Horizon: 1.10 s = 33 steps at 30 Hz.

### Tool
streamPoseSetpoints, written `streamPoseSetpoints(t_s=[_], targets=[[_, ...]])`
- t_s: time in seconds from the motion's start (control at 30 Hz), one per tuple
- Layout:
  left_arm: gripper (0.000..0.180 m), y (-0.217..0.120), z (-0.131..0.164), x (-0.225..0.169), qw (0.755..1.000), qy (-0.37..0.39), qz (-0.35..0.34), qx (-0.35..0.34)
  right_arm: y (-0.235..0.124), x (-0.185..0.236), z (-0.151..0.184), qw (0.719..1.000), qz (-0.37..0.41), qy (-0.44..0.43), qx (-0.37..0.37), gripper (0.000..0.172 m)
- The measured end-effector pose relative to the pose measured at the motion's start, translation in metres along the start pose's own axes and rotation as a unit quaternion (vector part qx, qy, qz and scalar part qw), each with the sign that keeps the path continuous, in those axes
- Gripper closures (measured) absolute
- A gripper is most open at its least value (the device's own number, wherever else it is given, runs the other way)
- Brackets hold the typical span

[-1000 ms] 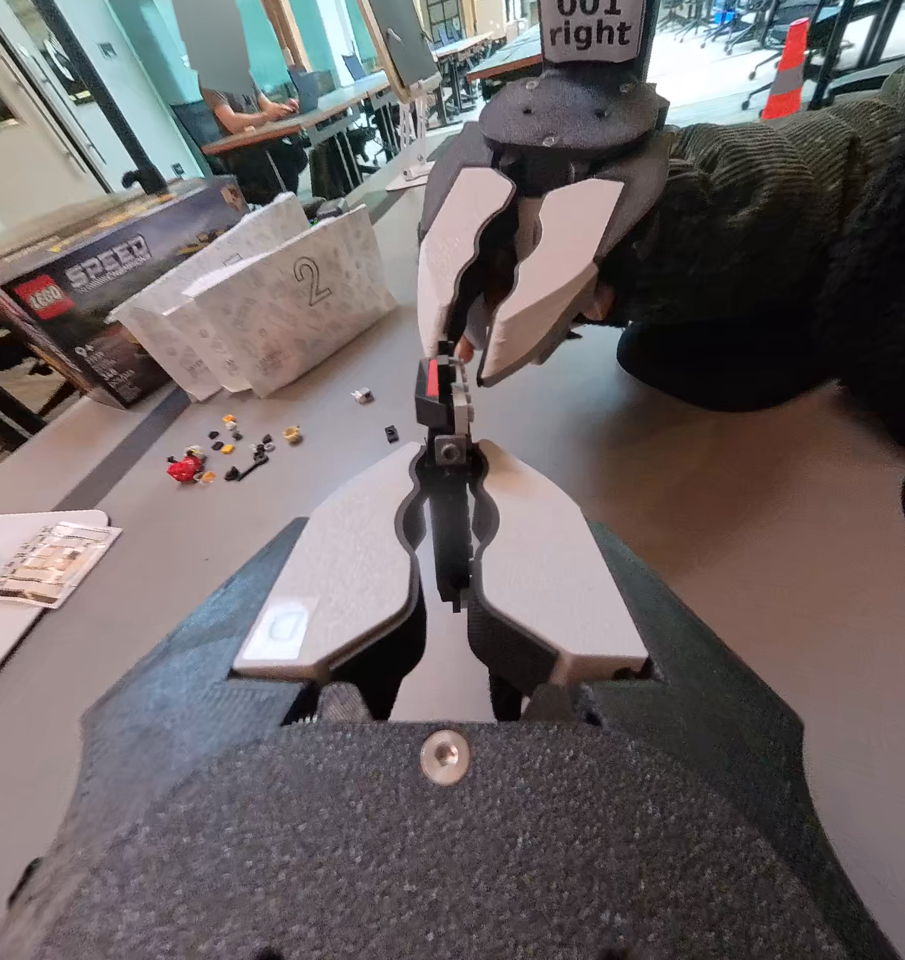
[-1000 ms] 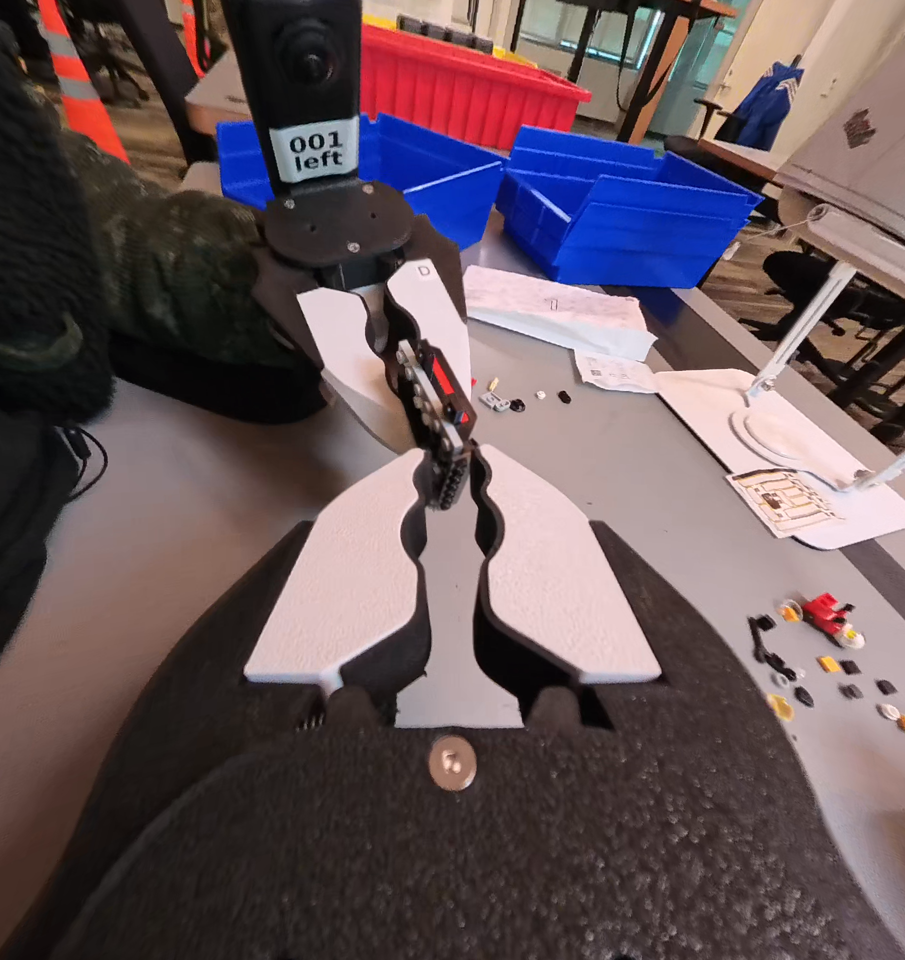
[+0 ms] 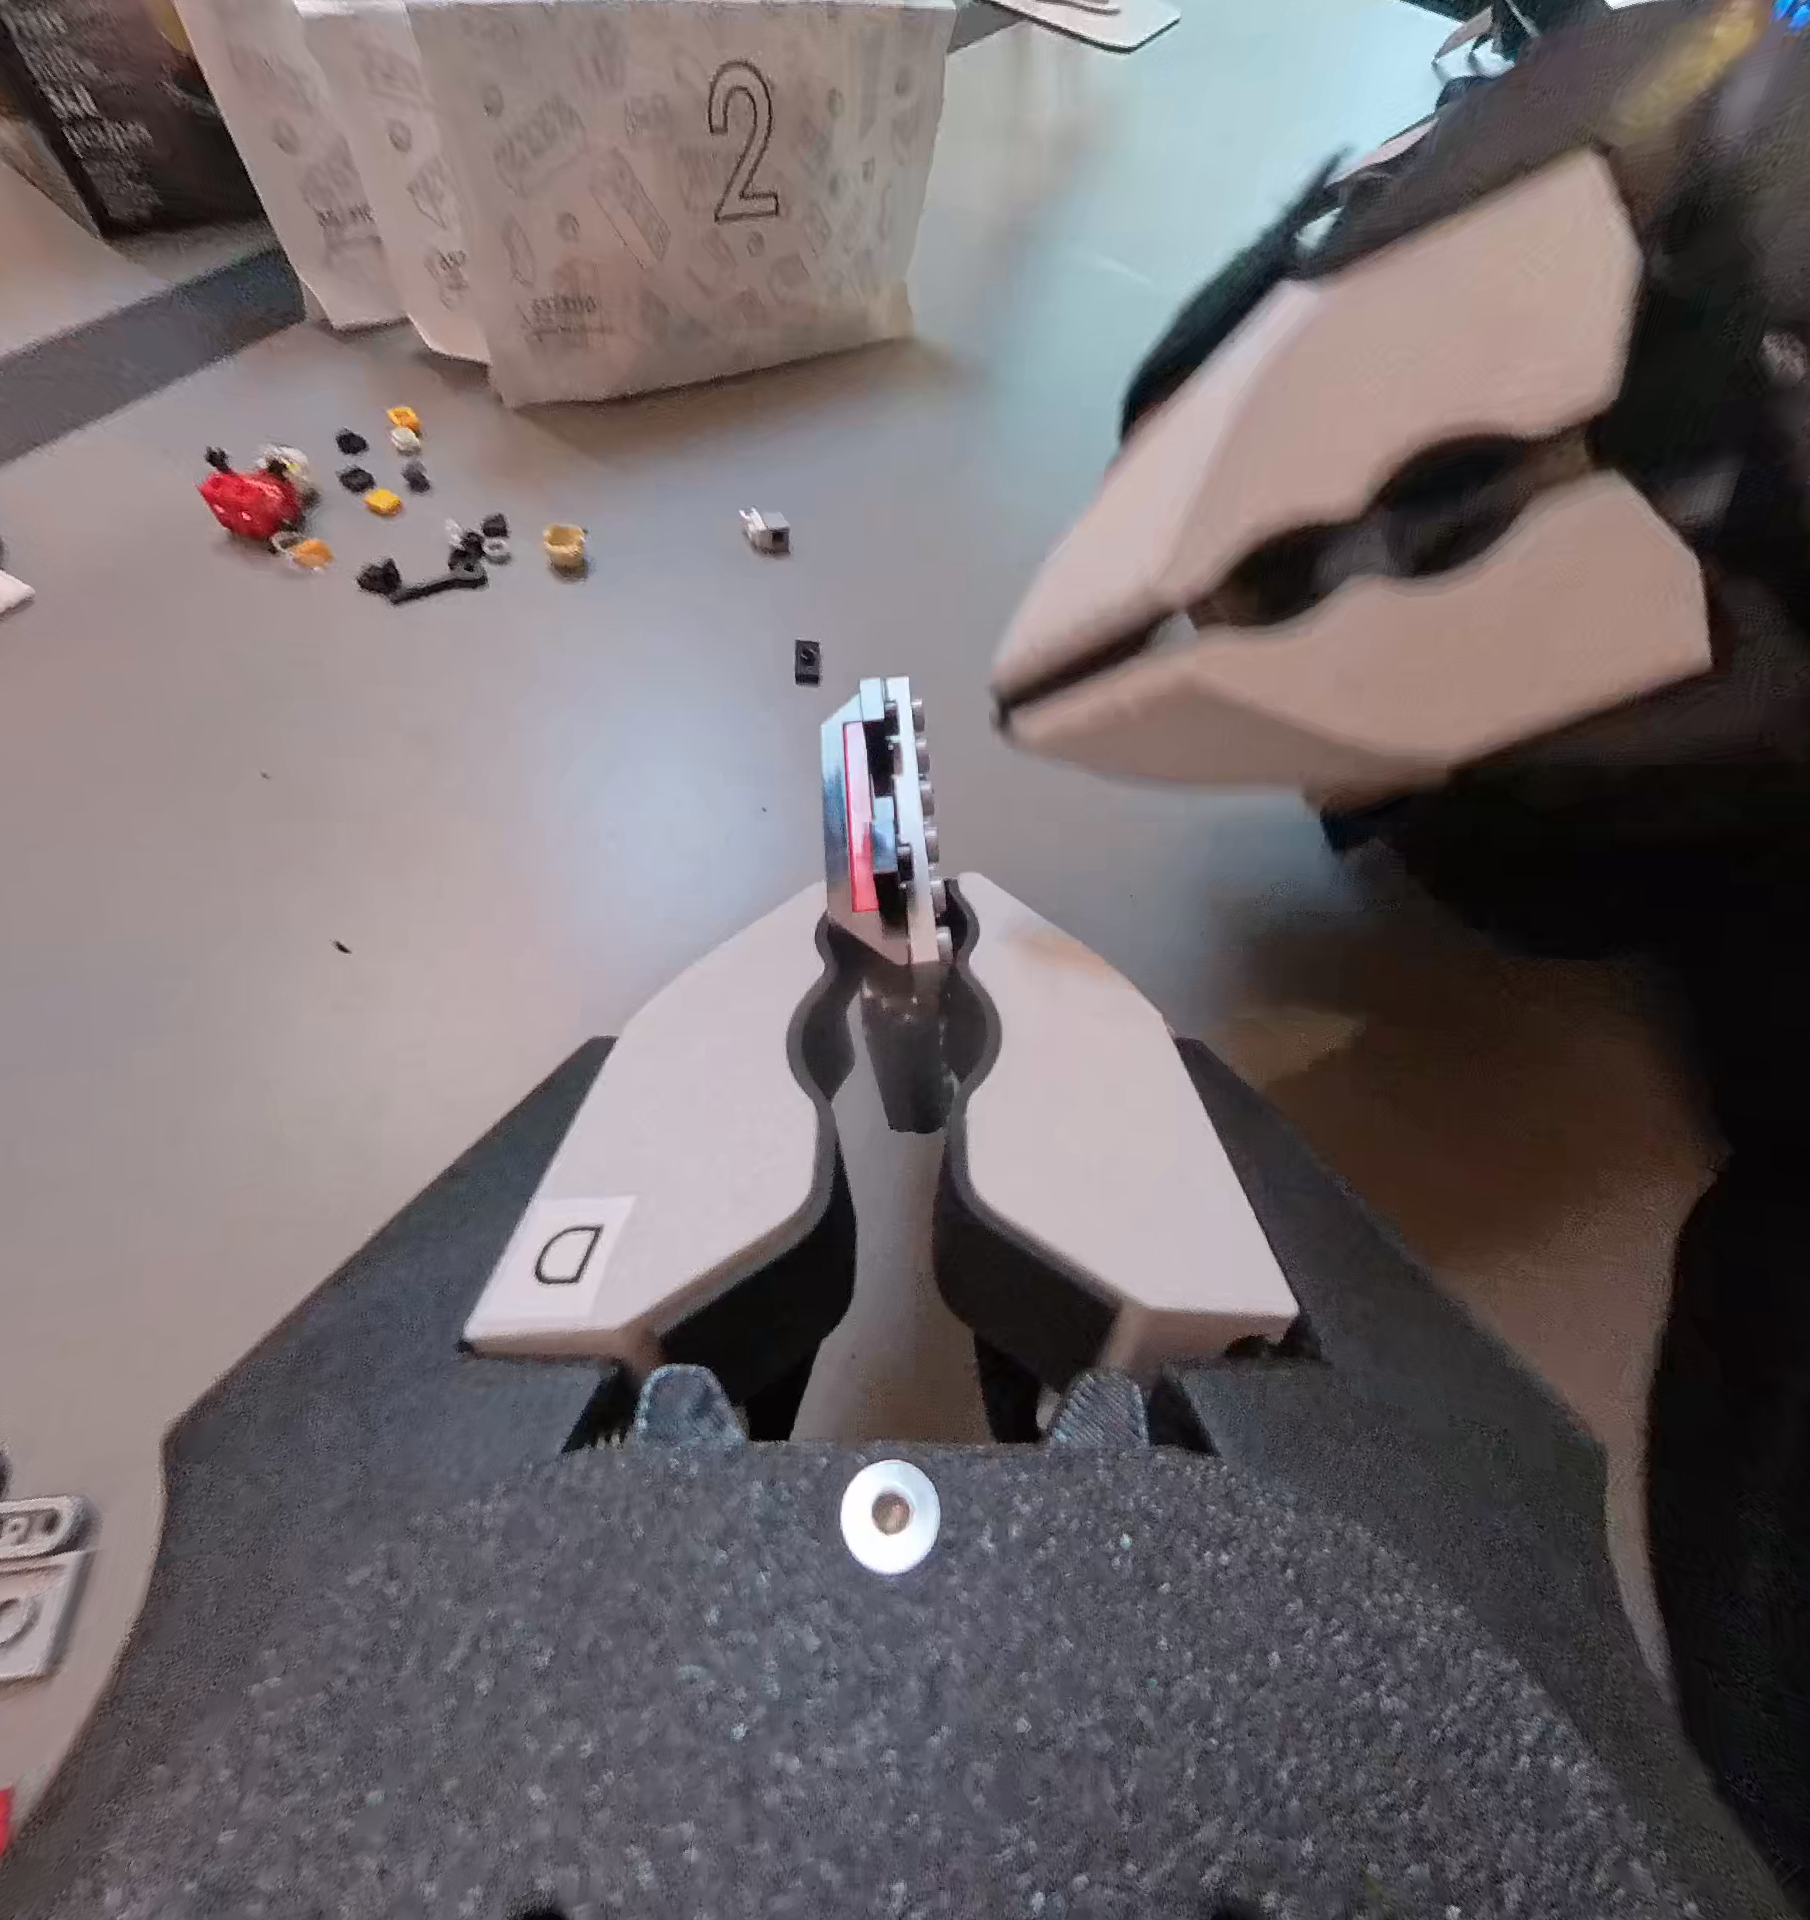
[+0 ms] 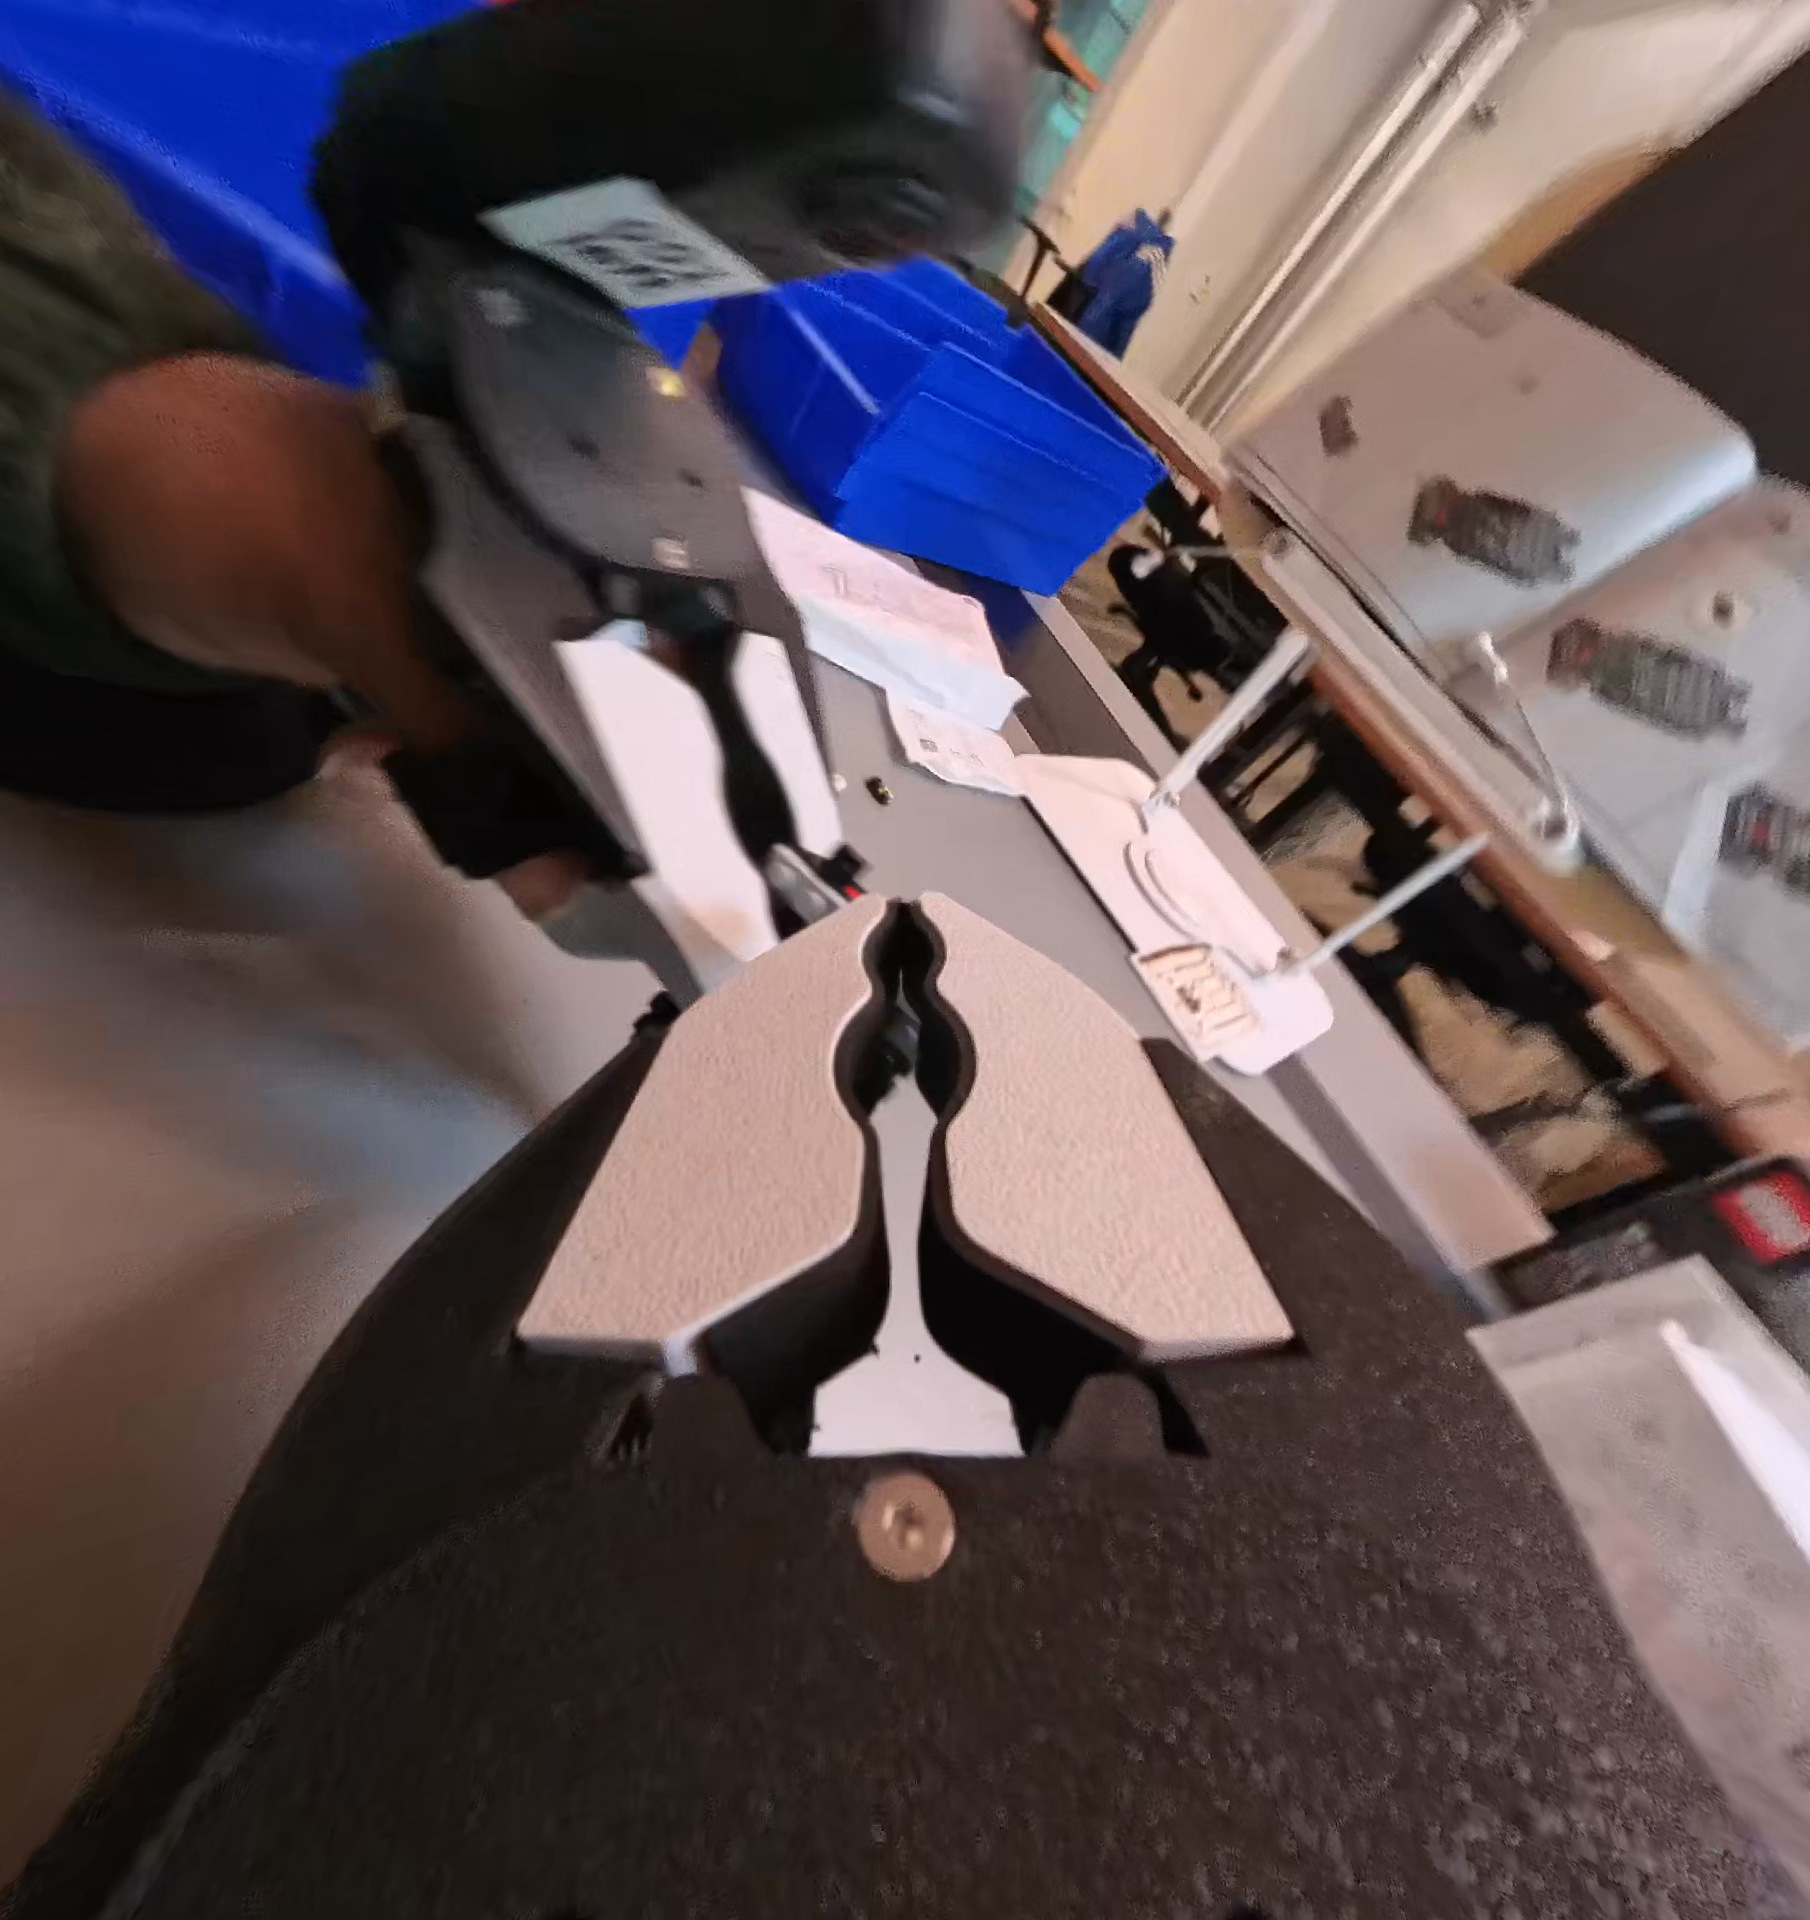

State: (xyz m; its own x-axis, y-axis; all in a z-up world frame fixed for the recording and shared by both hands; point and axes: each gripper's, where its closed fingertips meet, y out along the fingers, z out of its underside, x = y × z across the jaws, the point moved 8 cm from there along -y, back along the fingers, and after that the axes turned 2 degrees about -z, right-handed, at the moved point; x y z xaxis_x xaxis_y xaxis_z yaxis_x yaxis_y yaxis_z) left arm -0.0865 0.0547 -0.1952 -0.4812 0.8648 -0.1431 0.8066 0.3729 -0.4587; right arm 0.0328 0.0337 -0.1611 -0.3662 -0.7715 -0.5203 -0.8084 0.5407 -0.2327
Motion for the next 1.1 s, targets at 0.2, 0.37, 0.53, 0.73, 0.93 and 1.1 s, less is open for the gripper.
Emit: streamPoseSetpoints(t_s=[0.2, 0.37, 0.53, 0.73, 0.93, 1.1], targets=[[0.166, -0.004, -0.003, -0.004, 0.998, 0.056, -0.032, -0.023, -0.003, -0.020, 0.015, 0.988, -0.052, 0.142, -0.011, 0.147], [0.166, -0.006, -0.006, -0.008, 0.995, 0.086, -0.050, -0.033, -0.001, -0.017, 0.016, 0.985, -0.071, 0.159, -0.008, 0.158], [0.166, -0.004, -0.005, -0.007, 0.996, 0.068, -0.051, -0.007, 0.001, -0.009, 0.013, 0.995, -0.035, 0.093, 0.018, 0.159], [0.166, -0.001, -0.001, -0.004, 0.999, 0.026, -0.037, 0.018, 0.003, 0.001, 0.010, 0.998, 0.008, -0.025, 0.050, 0.166], [0.166, 0.003, 0.005, -0.003, 0.999, 0.006, -0.019, 0.041, 0.002, 0.008, 0.012, 0.997, -0.011, -0.061, 0.054, 0.167], [0.166, 0.004, 0.002, 0.006, 0.999, -0.009, -0.024, 0.044, 0.002, 0.036, -0.001, 0.990, -0.092, -0.112, -0.001, 0.172]])
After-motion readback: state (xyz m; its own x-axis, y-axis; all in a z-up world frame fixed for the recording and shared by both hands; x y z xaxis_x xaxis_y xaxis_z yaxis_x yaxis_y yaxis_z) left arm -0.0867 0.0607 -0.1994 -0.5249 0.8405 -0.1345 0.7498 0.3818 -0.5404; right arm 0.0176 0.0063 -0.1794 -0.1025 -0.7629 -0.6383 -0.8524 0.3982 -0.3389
